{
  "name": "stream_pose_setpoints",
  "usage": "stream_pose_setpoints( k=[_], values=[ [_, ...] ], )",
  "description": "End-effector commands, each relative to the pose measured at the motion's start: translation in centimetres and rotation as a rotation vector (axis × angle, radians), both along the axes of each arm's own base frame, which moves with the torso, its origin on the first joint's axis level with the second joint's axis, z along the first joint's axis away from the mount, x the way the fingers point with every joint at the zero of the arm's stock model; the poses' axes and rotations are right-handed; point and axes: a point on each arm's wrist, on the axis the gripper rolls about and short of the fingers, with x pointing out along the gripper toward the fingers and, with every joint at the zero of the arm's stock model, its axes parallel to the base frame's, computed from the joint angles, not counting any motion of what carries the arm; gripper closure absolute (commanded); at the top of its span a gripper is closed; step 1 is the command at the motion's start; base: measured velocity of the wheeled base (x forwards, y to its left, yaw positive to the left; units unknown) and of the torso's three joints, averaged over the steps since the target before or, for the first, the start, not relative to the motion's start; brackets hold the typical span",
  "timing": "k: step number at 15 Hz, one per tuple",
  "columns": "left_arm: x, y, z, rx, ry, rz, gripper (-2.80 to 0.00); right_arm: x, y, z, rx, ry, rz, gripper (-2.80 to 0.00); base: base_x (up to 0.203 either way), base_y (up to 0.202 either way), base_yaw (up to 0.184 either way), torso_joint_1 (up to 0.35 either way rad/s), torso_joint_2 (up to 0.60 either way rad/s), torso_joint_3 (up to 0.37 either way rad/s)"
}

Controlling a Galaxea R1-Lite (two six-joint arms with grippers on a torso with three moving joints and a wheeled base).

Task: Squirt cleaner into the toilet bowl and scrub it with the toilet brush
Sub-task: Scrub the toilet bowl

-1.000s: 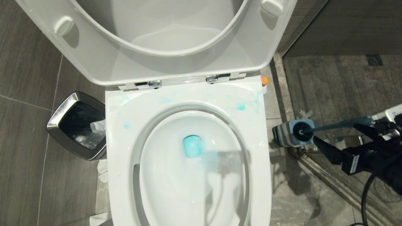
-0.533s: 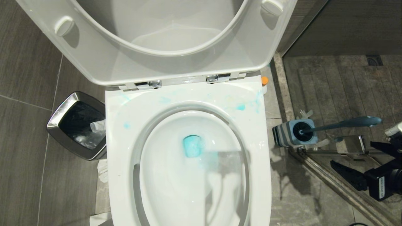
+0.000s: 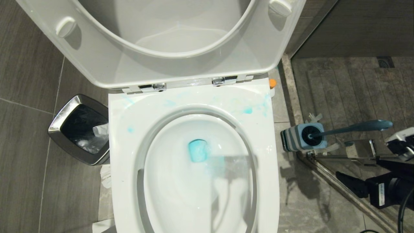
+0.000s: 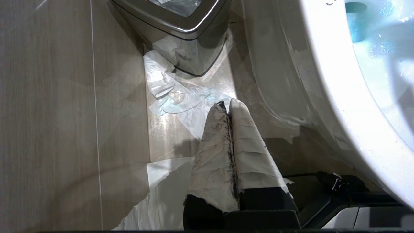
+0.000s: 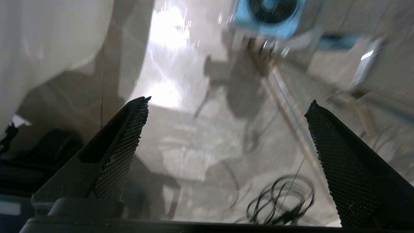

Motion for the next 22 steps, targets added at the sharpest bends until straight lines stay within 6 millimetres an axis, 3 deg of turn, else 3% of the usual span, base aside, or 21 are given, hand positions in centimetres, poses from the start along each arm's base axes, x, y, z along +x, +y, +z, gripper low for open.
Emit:
stream_pose_setpoints(
  k=[1, 3, 6, 8, 11, 14, 22],
  values=[
    [0.0, 0.0, 0.0, 0.0, 0.0, 0.001, 0.0, 2.4, 0.6, -2.4, 0.001, 0.131, -0.051, -2.8, 0.0, 0.0, 0.0, 0.0, 0.0, 0.0],
    [0.0, 0.0, 0.0, 0.0, 0.0, 0.001, 0.0, 4.1, 1.0, -3.8, 0.045, 0.167, -0.132, -2.8, 0.0, 0.0, 0.0, 0.0, 0.0, 0.0],
    [0.0, 0.0, 0.0, 0.0, 0.0, 0.001, 0.0, 6.8, 1.4, -5.0, 0.123, -0.019, -0.174, -2.8, 0.0, 0.0, 0.0, 0.0, 0.0, 0.0],
    [0.0, 0.0, 0.0, 0.0, 0.0, 0.001, 0.0, 7.4, 1.5, -6.2, 0.13, -0.131, -0.158, -2.8, 0.0, 0.0, 0.0, 0.0, 0.0, 0.0],
    [0.0, 0.0, 0.0, 0.0, 0.0, 0.001, 0.0, 6.6, 1.6, -7.8, 0.096, -0.15, -0.097, -2.8, 0.0, 0.0, 0.0, 0.0, 0.0, 0.0],
    [0.0, 0.0, 0.0, 0.0, 0.0, 0.001, 0.0, 4.2, 1.3, -8.7, 0.127, -0.088, -0.026, -2.8, 0.0, 0.0, 0.0, 0.0, 0.0, 0.0],
    [0.0, 0.0, 0.0, 0.0, 0.0, 0.001, 0.0, 5.2, 0.0, -9.6, 0.088, -0.061, -0.15, -2.8, 0.0, 0.0, 0.0, 0.0, 0.0, 0.0]
  ],
)
